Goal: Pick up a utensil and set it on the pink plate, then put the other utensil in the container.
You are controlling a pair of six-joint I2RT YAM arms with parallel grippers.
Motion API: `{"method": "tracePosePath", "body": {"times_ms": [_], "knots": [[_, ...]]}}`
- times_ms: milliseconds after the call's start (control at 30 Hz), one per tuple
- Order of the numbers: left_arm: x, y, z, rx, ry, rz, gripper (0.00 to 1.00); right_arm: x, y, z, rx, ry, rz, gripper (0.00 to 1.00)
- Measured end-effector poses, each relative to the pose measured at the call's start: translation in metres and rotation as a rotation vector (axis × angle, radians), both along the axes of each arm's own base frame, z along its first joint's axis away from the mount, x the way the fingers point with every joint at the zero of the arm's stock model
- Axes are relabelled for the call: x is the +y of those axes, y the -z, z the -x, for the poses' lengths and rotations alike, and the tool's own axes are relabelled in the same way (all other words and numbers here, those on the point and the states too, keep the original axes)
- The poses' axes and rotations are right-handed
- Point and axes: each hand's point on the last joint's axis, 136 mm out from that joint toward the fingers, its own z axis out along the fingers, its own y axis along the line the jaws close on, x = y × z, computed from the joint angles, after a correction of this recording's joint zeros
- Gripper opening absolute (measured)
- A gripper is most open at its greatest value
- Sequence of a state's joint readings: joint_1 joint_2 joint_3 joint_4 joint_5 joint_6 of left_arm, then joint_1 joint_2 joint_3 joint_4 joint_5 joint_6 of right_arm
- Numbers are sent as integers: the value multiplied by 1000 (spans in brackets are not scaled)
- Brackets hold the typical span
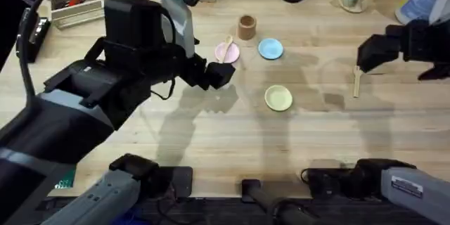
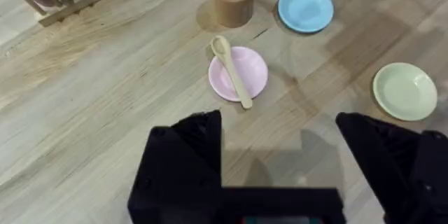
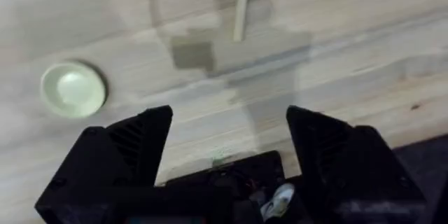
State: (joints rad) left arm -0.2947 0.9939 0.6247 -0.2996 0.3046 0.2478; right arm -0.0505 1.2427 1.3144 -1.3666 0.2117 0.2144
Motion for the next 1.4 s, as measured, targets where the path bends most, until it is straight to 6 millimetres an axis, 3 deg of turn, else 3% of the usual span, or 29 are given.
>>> {"method": "tracePosePath", "body": {"times_ms": [167, 433, 633, 800, 1133, 1400], "knots": [[0, 0, 0, 1, 3, 2, 993, -21, 25, 8, 35, 111, 0, 983], [-1, 0, 1, 1, 5, 4, 994, -31, 63, -31, -116, 143, -35, 998], [-1, 0, 1, 1, 6, 5, 993, -35, 94, -24, -84, 159, -45, 997], [-1, 0, 1, 2, 8, 6, 993, -46, 117, -32, -59, 182, -46, 998], [-1, 0, 1, 2, 8, 6, 993, -48, 151, -63, -56, 149, -84, 998], [-1, 0, 1, 2, 8, 6, 994, -46, 165, -69, -38, 113, -121, 997]]}}
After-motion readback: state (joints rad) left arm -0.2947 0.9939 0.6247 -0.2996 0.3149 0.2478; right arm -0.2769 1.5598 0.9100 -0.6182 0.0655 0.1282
